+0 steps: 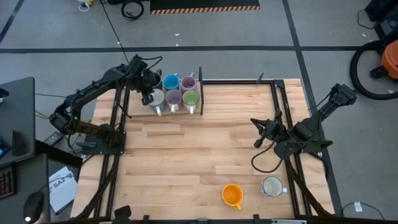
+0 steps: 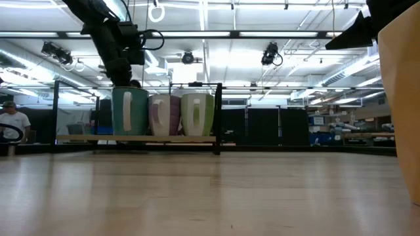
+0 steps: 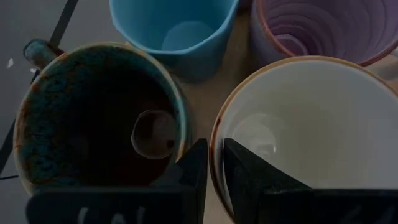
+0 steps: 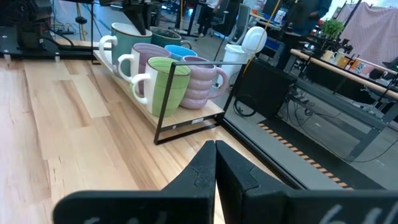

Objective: Place coffee mugs
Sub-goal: Put the light blue mug on the shelf

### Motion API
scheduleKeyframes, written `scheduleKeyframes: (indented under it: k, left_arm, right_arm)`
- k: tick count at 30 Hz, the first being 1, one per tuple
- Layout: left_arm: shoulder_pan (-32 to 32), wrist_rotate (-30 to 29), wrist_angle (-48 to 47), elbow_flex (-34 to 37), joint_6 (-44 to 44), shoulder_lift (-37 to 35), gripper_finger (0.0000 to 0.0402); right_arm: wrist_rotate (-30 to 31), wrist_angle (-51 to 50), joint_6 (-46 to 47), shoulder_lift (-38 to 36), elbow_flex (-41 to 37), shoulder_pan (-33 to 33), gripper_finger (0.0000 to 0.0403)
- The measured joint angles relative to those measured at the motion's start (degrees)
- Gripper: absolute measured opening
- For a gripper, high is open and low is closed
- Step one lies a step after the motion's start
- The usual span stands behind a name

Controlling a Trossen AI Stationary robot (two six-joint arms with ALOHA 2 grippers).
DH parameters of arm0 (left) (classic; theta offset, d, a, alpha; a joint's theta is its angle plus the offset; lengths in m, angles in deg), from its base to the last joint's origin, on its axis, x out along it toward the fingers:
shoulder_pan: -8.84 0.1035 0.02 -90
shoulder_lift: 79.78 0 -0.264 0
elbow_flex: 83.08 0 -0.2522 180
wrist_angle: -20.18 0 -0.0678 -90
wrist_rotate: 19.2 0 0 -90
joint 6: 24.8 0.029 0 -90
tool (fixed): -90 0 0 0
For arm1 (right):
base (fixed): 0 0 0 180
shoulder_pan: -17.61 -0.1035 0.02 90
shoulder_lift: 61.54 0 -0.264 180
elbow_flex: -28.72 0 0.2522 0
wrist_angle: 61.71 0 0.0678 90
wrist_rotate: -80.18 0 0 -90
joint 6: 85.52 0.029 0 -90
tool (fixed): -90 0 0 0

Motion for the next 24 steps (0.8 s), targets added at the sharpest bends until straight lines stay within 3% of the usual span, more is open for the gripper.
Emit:
scheduleKeyframes:
  k: [24]
  left_arm:
    - [-0.24,-2.23,0.00,0.02,-0.24,-0.02,0.0060]
  right_arm:
    - [0.00,0.00,0.02,0.00,0.00,0.00,0.0012]
